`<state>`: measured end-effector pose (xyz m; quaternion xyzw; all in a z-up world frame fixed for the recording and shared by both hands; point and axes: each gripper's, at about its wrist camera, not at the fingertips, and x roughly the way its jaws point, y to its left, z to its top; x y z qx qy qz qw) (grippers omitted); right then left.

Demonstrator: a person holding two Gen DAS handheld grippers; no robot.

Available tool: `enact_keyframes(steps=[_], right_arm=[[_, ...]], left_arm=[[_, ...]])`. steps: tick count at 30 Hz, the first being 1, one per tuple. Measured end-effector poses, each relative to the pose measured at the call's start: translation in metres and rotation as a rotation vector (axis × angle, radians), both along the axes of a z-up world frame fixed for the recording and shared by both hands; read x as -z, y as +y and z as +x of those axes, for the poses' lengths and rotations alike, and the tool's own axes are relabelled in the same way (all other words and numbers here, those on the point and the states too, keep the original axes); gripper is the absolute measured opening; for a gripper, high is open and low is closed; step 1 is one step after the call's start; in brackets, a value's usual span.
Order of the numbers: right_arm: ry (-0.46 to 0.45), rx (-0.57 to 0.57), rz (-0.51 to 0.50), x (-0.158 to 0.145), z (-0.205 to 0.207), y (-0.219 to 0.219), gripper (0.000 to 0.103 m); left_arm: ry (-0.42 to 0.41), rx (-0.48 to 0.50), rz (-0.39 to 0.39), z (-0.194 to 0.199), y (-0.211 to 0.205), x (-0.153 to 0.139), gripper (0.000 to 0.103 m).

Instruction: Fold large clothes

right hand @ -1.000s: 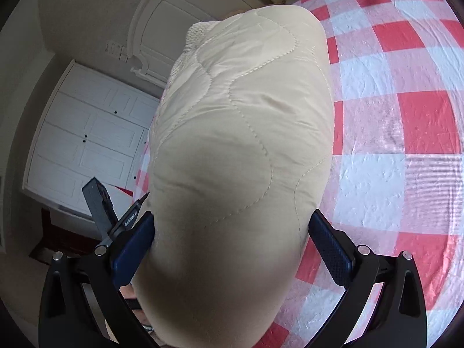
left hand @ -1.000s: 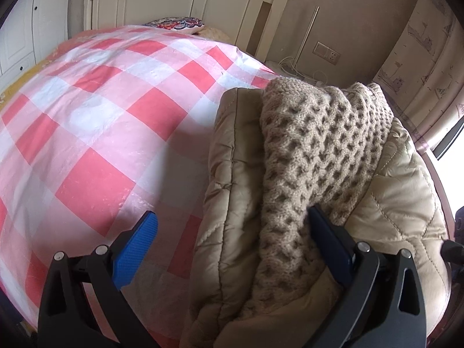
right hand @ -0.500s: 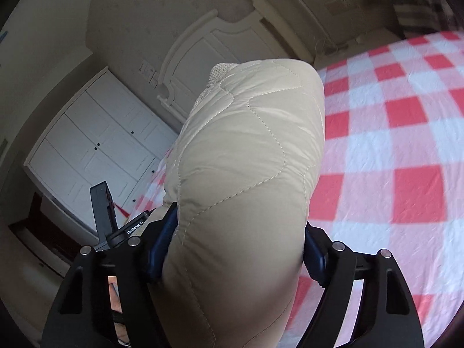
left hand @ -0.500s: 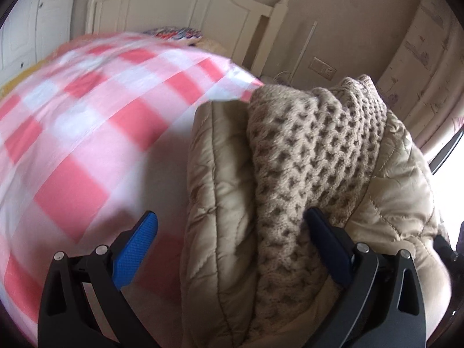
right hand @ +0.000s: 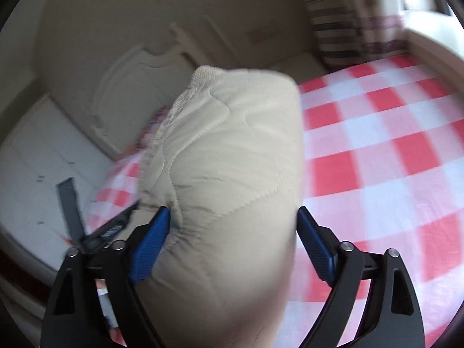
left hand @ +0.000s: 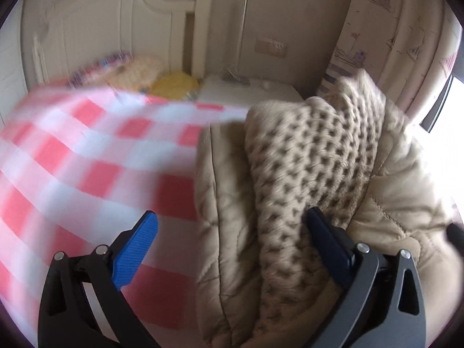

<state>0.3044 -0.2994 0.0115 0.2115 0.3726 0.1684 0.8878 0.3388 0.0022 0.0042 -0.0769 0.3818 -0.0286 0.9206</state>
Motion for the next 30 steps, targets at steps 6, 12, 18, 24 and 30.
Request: enact_keyframes(steps=[6,12,18,24,30], right_arm=[[-0.275,-0.007,-0.272,-0.053,-0.052,0.047,0.095],[-0.283,-0.139,-0.652,-0.011,-0.057,0.118,0.099],[-0.398,-0.059,-0.566,-0.057,-0.112,0.079,0.099],[-0.415,0.020,-0.526,-0.070,-0.165,0.055,0.099],[-0.419,0.028,-0.553,-0.079,-0.186,0.058,0.099]], left_arm=[[-0.037,-0.083,0.035,-0.017,-0.006,-0.001,0.101],[-0.037,-0.096,0.092,-0.041,0.000,-0.018,0.101],[-0.275,-0.203,0.282,-0.133,-0.001,-0.075,0.101],[-0.391,-0.183,0.261,-0.210,-0.011,-0.110,0.101],[-0.411,-0.131,0.172,-0.249,-0.018,-0.125,0.101]])
